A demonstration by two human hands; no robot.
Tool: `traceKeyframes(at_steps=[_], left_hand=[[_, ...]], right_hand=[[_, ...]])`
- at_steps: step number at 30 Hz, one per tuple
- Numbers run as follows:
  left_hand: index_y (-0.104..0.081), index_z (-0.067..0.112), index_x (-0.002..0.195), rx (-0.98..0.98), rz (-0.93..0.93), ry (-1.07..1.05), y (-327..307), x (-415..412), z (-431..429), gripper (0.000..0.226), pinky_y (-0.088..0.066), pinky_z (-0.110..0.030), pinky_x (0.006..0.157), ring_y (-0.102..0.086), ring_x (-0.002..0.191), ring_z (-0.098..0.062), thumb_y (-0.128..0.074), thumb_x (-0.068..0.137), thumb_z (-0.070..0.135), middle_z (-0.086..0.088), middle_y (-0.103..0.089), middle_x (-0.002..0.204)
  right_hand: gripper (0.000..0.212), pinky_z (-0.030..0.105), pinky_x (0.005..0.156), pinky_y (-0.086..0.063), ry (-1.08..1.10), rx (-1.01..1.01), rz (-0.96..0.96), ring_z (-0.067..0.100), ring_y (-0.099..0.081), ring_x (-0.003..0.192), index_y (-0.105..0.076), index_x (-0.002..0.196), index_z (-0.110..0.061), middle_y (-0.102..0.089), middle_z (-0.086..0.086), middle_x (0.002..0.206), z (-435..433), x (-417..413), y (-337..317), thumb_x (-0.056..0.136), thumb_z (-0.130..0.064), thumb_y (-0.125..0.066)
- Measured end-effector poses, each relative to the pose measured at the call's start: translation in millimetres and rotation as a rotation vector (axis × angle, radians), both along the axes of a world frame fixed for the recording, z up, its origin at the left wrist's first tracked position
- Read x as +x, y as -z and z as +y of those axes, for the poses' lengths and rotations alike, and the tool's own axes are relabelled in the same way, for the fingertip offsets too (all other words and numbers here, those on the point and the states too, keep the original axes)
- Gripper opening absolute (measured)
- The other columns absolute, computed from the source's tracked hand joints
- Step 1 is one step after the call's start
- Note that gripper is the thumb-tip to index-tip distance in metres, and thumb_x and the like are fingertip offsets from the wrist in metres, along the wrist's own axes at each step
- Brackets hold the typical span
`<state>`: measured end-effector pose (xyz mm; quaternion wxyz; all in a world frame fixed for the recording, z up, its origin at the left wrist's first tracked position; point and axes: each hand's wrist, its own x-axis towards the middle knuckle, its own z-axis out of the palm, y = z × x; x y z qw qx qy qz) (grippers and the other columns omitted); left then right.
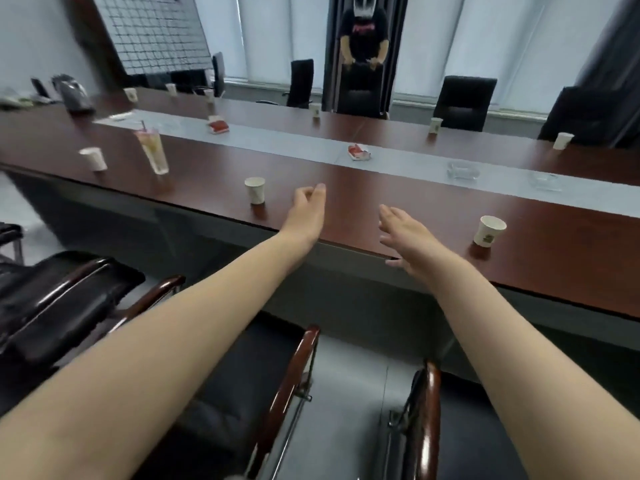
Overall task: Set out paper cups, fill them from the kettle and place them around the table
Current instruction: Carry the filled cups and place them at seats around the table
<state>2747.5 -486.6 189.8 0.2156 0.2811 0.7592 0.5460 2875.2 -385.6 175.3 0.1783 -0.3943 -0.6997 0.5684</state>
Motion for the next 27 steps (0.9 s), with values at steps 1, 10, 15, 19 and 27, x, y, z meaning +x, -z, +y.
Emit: traceKeyframes(at_steps=[1, 10, 15, 19, 27], left_hand=[[-0.037, 0.014, 0.13, 0.008, -0.011, -0.031, -5.6, -7.8, -21.0, 0.042, -0.031, -0.031, 0.086, -0.046, 0.115, -0.027, -0.024, 0.102, 0.042, -0.009, -0.048, 0.123], [-0.034, 0.017, 0.136, 0.093, 0.033, -0.304, -51.3, -87.5, -242.0, 0.045, -0.037, -0.038, 0.099, -0.045, 0.112, -0.023, -0.028, 0.1, 0.044, -0.006, -0.047, 0.121], [-0.038, 0.016, 0.13, 0.123, 0.085, -0.476, -63.1, -136.1, -382.9, 0.043, -0.038, -0.035, 0.097, -0.047, 0.11, -0.019, -0.03, 0.1, 0.046, -0.004, -0.049, 0.12], [-0.04, 0.02, 0.118, 0.105, 0.099, -0.649, -62.7, -179.3, -506.1, 0.031, -0.038, -0.04, 0.104, -0.048, 0.114, -0.023, -0.031, 0.1, 0.044, -0.005, -0.051, 0.117], [-0.04, 0.01, 0.126, 0.06, 0.064, -0.96, -32.1, -204.1, -713.3, 0.041, -0.038, -0.04, 0.103, -0.048, 0.12, -0.032, -0.029, 0.101, 0.04, -0.014, -0.053, 0.114]], right_hand=[[0.067, 0.045, 0.102, -0.039, -0.044, 0.02, -0.006, 0.021, -0.033, 0.138, -0.019, 0.149, -0.03, -0.025, -0.003, 0.156, -17.6, -13.2, -8.8, 0.092, -0.061, -0.035], [0.057, 0.048, 0.101, -0.042, -0.417, 0.098, 0.104, 0.023, -0.044, 0.128, -0.031, 0.144, -0.019, -0.039, 0.005, 0.146, -222.2, -132.2, -76.9, 0.097, -0.05, -0.037], [0.055, 0.045, 0.094, -0.045, -0.559, 0.056, 0.157, 0.021, -0.046, 0.119, -0.034, 0.142, -0.023, -0.041, 0.004, 0.141, -358.6, -202.2, -92.4, 0.096, -0.052, -0.037], [0.05, 0.048, 0.096, -0.046, -0.623, 0.043, 0.181, 0.021, -0.051, 0.111, -0.041, 0.135, -0.018, -0.048, 0.007, 0.133, -475.7, -257.9, -94.4, 0.097, -0.05, -0.036], [0.035, 0.048, 0.098, -0.044, -0.891, -0.029, 0.237, 0.029, -0.052, 0.118, -0.048, 0.124, -0.017, -0.055, -0.004, 0.095, -678.9, -324.1, -62.9, 0.101, -0.039, -0.035]])
